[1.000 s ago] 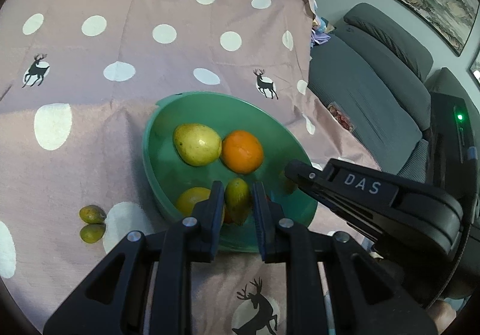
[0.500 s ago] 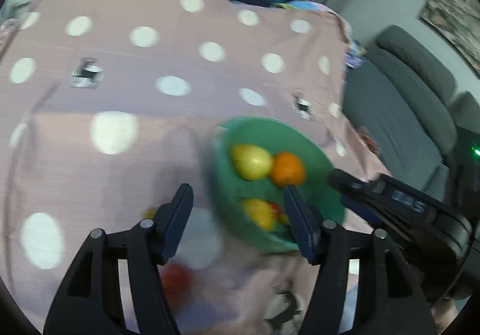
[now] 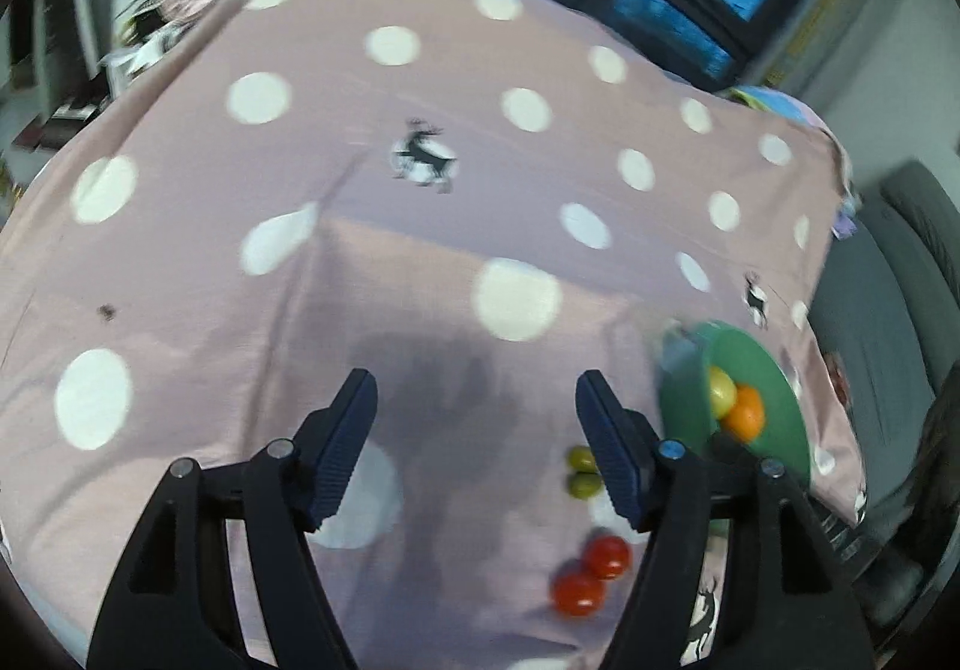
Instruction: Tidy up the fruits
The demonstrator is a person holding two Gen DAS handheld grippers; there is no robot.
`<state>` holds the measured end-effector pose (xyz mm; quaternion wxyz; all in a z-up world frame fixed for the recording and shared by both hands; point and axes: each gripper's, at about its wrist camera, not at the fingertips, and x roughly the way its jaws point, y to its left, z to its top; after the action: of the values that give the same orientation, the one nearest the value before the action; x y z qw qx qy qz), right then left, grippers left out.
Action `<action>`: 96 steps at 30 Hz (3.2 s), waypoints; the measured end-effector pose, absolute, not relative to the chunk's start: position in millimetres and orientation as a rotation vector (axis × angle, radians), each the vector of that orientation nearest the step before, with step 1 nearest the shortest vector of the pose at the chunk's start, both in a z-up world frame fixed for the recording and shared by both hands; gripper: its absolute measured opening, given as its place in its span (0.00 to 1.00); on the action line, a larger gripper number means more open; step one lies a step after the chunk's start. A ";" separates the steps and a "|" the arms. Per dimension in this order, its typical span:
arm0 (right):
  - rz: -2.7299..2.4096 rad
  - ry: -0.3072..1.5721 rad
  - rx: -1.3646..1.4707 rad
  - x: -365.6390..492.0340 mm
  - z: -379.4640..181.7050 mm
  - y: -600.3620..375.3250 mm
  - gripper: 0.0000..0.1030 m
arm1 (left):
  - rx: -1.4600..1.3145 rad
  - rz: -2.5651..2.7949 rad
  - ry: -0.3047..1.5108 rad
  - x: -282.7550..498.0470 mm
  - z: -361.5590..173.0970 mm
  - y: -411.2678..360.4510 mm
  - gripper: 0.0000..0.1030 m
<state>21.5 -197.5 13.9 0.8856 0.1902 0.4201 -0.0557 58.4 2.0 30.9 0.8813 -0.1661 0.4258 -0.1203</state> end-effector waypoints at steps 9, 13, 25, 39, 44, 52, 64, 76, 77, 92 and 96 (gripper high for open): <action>-0.133 0.988 0.347 35.0 -17.4 -177.8 0.51 | -0.343 -0.186 0.951 62.2 17.4 24.3 0.67; -0.164 0.984 0.371 33.5 -22.6 -188.1 0.51 | -0.332 -0.206 0.973 66.3 10.8 22.4 0.67; -0.140 1.051 0.329 56.3 -46.4 -168.6 0.32 | -0.320 -0.225 1.019 74.0 -0.8 13.6 0.67; -0.171 1.073 0.327 62.3 -60.8 -175.5 0.20 | -0.299 -0.268 1.030 75.4 -4.7 -2.3 0.67; -0.116 0.997 0.394 52.2 -43.4 -180.8 0.19 | -0.286 -0.296 1.026 75.3 -6.3 -12.5 0.65; -0.099 0.773 0.536 15.5 1.4 -214.8 0.20 | -0.225 -0.410 1.023 74.6 -12.0 -47.8 0.62; -0.123 0.704 0.675 -2.3 4.5 -254.0 0.19 | -0.147 -0.591 1.103 82.8 -42.3 -106.1 0.43; -0.103 0.709 0.699 -2.9 2.2 -263.1 0.19 | -0.110 -0.589 1.110 85.5 -55.5 -120.5 0.27; -0.102 0.709 0.701 -3.2 2.1 -263.3 0.19 | -0.103 -0.587 1.103 84.7 -55.6 -121.7 0.28; -0.138 0.699 0.726 -8.7 -1.0 -275.2 0.19 | -0.098 -0.614 1.016 71.1 -32.4 -123.5 0.09; -0.149 0.698 0.734 -11.0 -1.5 -279.1 0.19 | -0.093 -0.559 1.059 81.3 -42.6 -121.6 0.09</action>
<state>-11.0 -279.1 -1.5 0.8718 0.3510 0.3341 -0.0712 81.3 -121.6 -42.6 0.8250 -0.0437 0.4983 -0.2629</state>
